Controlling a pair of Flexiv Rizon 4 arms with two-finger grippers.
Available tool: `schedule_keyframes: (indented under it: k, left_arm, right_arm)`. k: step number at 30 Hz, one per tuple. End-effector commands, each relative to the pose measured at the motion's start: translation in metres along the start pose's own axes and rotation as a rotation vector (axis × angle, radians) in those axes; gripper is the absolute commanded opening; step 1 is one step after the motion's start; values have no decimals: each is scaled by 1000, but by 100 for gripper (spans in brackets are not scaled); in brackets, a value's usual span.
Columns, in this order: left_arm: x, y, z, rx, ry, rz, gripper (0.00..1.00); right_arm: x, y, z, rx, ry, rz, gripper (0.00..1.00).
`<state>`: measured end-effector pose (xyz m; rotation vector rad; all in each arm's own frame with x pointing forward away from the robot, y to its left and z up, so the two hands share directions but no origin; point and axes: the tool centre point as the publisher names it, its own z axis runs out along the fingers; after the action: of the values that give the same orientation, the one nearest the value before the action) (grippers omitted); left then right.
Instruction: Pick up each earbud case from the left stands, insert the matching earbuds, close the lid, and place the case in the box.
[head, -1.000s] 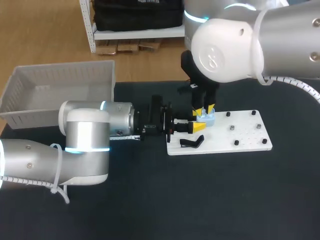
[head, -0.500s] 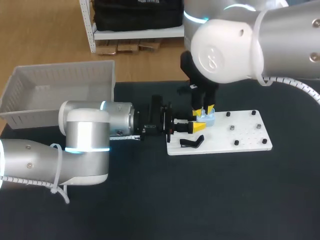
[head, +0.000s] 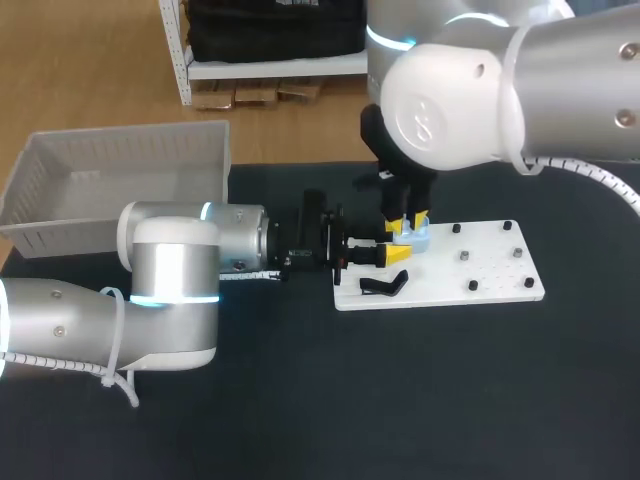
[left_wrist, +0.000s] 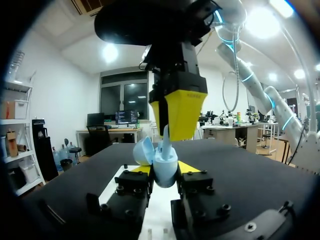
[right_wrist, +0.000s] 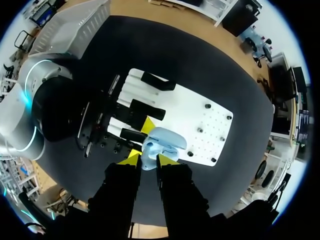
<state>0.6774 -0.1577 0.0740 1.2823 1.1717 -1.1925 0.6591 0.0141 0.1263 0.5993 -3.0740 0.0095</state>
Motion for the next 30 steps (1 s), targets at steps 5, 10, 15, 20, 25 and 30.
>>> schedule_keyframes:
  k: [5,10,15,20,25,30]
  left_arm:
    - [0,1,0,1,-1,0,0]
    - [0,1,0,1,-1,0,0]
    - [0,1,0,1,-1,0,0]
    - [0,1,0,1,-1,0,0]
    - [0,1,0,1,-1,0,0]
    - [0,1,0,1,-1,0,0]
  right_arm:
    - [-1,1,3,4,-1,8,0]
    - [-1,0,4,5,-2,14,0]
    - [-1,0,5,10,-3,15,0]
    - [-2,0,6,12,-6,13,0]
    - [-3,0,8,18,0,11,0]
    - [-3,-1,10,23,6,7,0]
